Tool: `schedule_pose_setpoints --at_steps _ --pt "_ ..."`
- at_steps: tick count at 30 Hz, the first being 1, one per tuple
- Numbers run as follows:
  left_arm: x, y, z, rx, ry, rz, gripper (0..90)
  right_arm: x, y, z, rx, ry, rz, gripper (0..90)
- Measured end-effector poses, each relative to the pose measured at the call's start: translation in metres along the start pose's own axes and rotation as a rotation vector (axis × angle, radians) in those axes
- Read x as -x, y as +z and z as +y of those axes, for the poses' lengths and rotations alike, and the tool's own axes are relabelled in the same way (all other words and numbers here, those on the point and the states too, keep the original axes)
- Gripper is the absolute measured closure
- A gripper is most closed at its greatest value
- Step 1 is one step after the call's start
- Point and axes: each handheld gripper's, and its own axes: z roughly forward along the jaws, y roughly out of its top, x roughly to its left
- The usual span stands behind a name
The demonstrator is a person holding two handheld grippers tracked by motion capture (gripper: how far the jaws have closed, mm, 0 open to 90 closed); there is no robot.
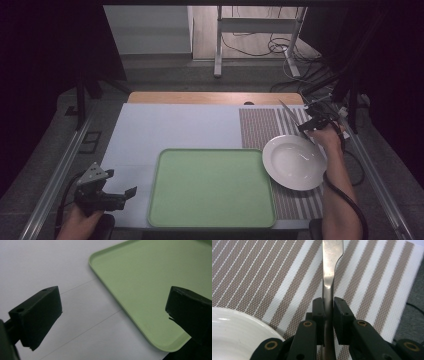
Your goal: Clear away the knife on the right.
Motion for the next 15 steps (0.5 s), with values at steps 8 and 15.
schedule_pose_setpoints --at_steps 8,15 --pt "0.0 0.0 0.0 0.001 -0.002 0.002 0.8 0.002 -0.016 0.001 0.001 0.008 0.009 80.8" --pt "0.0 0.0 0.0 0.001 -0.002 0.002 0.8 0.0 -0.029 0.003 -0.002 -0.006 0.008 80.7"
